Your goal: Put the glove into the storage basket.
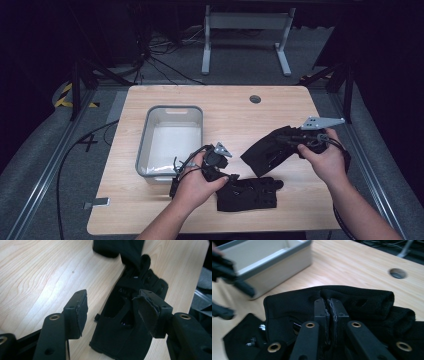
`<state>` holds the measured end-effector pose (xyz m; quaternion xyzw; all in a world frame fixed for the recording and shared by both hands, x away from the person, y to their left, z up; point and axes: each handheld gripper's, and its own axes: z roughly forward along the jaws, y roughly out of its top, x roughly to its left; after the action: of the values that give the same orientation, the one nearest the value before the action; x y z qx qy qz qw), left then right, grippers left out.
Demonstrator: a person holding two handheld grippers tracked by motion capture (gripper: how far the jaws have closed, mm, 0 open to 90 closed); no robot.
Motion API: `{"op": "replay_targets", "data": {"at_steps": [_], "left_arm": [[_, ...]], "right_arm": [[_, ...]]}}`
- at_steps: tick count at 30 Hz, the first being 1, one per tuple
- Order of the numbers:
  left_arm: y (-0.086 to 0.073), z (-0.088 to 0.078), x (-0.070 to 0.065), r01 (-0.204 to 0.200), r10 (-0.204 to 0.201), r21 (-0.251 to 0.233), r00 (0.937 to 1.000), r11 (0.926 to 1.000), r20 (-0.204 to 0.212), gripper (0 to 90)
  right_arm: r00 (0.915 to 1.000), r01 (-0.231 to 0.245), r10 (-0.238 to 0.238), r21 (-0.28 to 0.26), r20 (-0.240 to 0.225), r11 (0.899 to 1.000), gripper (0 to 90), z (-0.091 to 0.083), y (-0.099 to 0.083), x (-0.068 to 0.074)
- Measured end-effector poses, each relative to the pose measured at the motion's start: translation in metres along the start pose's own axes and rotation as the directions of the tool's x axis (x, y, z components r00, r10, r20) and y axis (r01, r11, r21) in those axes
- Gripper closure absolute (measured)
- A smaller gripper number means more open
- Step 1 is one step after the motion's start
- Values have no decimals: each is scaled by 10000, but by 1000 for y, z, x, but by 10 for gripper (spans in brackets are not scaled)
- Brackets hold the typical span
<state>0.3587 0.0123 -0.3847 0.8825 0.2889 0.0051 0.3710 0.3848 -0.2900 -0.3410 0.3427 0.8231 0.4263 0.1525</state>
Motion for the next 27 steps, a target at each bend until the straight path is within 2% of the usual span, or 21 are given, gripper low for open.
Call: {"op": "replay_targets", "data": {"at_steps": [4,8,9,10,11,12,13,16,20,21,25,27], "left_arm": [[1,4,2,10,-11,81,9999,10000,122,404],[1,6,4,112,-114,88,9995,9999,304,419],[1,6,4,117,-126,211,9991,9997,399,490],[1,6,4,96,-113,370,9989,9993,445,615],[1,5,3,-27,11,480,9995,9988,330,765],[1,5,3,-109,96,574,9997,9983,224,765],[1,5,3,-126,118,613,9998,9980,139,811],[1,2,2,-282,299,740,9993,9969,-229,827],[1,-1,2,-494,553,750,9953,9960,-795,832],[1,-3,3,-594,675,768,9919,9953,-1072,832],[1,-5,5,-625,757,862,9843,9943,-1595,831],[0,-6,7,-738,922,1004,9769,9922,-1926,829]], "right_arm": [[9987,215,-217,-42,-470,9998,851,8,-2,20],[9965,362,-367,-86,-749,9993,851,14,-4,32],[9962,361,-367,-84,-790,9993,850,16,-4,35],[9961,372,-378,-93,-803,9993,850,18,-5,36],[9959,366,-373,-99,-830,9993,850,20,-6,38],[9959,366,-373,-99,-830,9993,849,20,-6,38],[9957,347,-355,-113,-850,9993,849,22,-7,39],[9956,383,-389,-88,-856,9992,848,23,-9,40],[9950,344,-365,-240,-926,9991,845,22,-14,44],[9946,335,-359,-261,-977,9991,845,23,-15,44],[9944,205,-233,-274,-1032,9994,844,31,-22,46],[9936,79,-103,-219,-1127,9997,844,37,-26,48]]}}
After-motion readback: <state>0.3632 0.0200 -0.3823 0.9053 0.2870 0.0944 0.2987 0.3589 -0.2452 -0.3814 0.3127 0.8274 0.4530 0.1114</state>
